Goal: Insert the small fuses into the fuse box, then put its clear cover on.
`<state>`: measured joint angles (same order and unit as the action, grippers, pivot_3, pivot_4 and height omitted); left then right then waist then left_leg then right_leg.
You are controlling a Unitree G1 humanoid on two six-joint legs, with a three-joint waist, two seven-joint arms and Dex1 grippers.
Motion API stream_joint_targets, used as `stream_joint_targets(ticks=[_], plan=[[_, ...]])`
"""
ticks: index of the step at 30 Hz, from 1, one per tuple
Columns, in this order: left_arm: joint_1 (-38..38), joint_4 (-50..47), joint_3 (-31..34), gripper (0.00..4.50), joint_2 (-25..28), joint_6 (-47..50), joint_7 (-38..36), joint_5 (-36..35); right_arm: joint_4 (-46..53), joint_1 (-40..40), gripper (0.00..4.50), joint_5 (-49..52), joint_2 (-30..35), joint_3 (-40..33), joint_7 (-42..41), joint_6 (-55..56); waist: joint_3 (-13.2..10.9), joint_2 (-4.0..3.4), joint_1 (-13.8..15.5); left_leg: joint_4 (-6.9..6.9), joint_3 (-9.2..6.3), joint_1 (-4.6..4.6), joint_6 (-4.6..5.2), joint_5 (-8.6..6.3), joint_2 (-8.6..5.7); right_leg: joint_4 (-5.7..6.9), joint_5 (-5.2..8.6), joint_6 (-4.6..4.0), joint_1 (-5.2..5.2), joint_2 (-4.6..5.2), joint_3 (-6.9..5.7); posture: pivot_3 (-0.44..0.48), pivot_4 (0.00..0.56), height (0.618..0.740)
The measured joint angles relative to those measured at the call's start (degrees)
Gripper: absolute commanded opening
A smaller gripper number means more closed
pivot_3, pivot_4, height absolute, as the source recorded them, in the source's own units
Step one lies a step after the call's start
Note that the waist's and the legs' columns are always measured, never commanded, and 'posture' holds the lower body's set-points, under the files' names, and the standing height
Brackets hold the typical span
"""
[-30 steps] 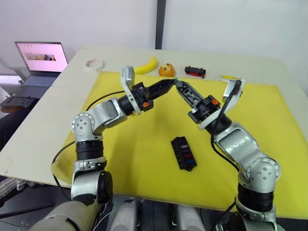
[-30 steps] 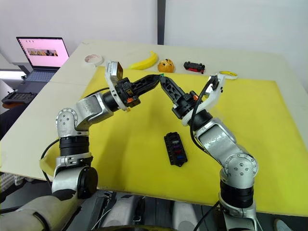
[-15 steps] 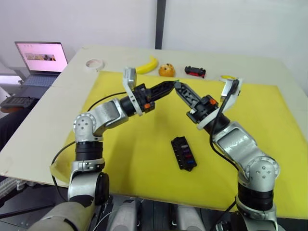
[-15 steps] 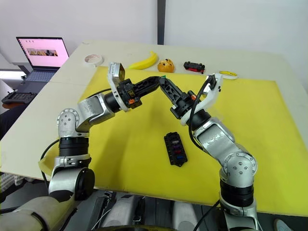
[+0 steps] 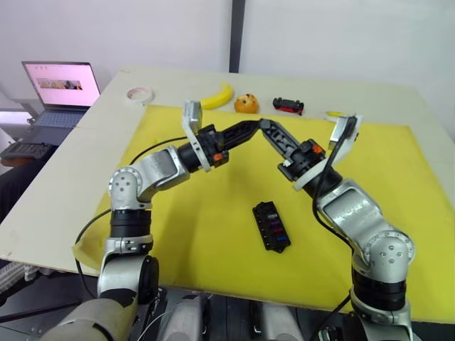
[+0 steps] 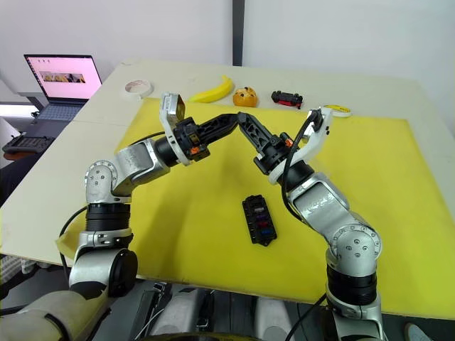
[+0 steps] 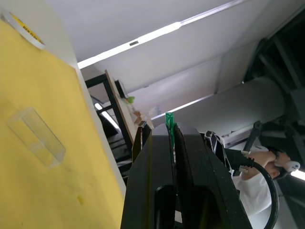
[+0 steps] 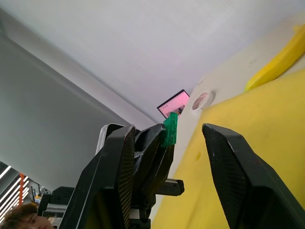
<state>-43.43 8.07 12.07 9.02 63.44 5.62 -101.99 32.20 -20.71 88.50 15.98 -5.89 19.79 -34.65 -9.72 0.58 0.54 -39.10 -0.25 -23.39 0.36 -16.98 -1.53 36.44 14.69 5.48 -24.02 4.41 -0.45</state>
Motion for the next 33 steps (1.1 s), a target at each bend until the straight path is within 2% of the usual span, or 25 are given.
stream_joint_targets(ticks=[2,4,5,8,22,25,28,31,32,33], plan=[[0.0,0.0,-0.01,0.0,0.03,-0.02,0.0,0.0,-0.03,0.08,2.35,-0.01,0.0,0.0,-0.21,0.03,0.0,0.0,0.01,0.0,0.0,0.0,-0.01,0.0,0.0,0.0,0.0,0.0,0.0,0.0,0.0,0.0,0.15,0.74],[0.0,0.0,-0.03,0.0,0.05,-0.03,-0.02,-0.01,-0.04,0.16,1.84,-0.02,0.0,0.01,-0.41,0.04,0.0,0.0,0.01,0.0,0.0,0.0,0.0,0.0,0.0,0.0,0.0,0.0,0.0,0.0,0.0,0.0,0.15,0.74],[0.0,0.0,-0.04,0.0,0.05,-0.03,-0.02,-0.02,-0.04,0.18,1.52,-0.04,0.03,0.05,-0.43,0.03,0.0,0.0,0.01,0.0,0.0,0.0,-0.01,0.01,0.0,0.0,0.0,0.0,0.0,0.0,0.0,0.0,0.15,0.74],[0.0,-0.03,-0.2,0.0,0.15,-0.02,-0.04,-0.5,-0.07,0.2,0.04,-0.07,0.36,0.43,-0.42,0.01,0.0,0.0,0.0,0.0,0.0,0.0,-0.01,0.01,0.0,0.0,0.0,0.0,0.0,0.0,0.0,0.0,0.15,0.74],[0.46,-0.41,-1.66,0.0,1.85,-0.22,-1.26,-1.11,-0.02,-0.04,0.04,1.24,0.47,1.03,0.45,0.23,0.0,0.0,-0.03,0.0,0.0,0.0,-0.01,0.0,0.0,0.0,0.0,0.0,0.0,-0.01,0.0,0.0,0.15,0.74],[0.75,-0.45,-1.91,0.93,2.75,0.0,-2.0,-0.95,0.05,-0.09,0.0,1.93,1.01,0.97,0.45,0.23,0.0,0.0,-0.03,0.0,0.0,0.0,0.01,0.0,0.0,0.0,0.0,0.0,0.0,-0.01,0.0,0.0,0.15,0.74],[1.38,-0.44,-2.64,2.35,7.88,3.29,-5.91,0.89,1.14,0.01,0.0,4.32,4.14,0.22,-0.64,-0.09,-0.01,-0.01,-0.25,0.01,0.0,0.0,0.1,-0.06,0.02,0.01,0.0,-0.01,-0.03,-0.07,0.01,0.0,0.15,0.74],[1.16,-2.3,-4.0,3.83,15.09,7.16,-14.54,5.83,3.06,1.41,0.0,7.02,12.37,-1.88,-5.9,-3.13,-0.02,-0.03,-0.38,0.02,0.03,0.01,0.27,-0.15,0.03,-0.01,0.01,-0.02,-0.01,-0.15,-0.01,0.0,0.15,0.74],[0.76,-3.71,-4.85,4.32,18.6,8.5,-19.7,9.09,3.21,2.34,0.0,7.63,17.0,-3.48,-9.44,-5.11,-0.03,-0.04,-0.29,0.02,0.05,0.0,0.29,-0.16,0.03,-0.05,0.02,-0.02,0.0,-0.17,-0.01,0.0,0.15,0.74],[0.52,-4.79,-5.27,4.32,21.11,8.99,-23.43,11.4,3.18,3.01,0.0,7.66,20.46,-4.86,-12.0,-6.52,-0.03,-0.05,-0.28,0.02,0.07,0.02,0.32,-0.18,0.04,-0.06,0.02,-0.02,0.02,-0.17,0.0,0.0,0.15,0.74]])
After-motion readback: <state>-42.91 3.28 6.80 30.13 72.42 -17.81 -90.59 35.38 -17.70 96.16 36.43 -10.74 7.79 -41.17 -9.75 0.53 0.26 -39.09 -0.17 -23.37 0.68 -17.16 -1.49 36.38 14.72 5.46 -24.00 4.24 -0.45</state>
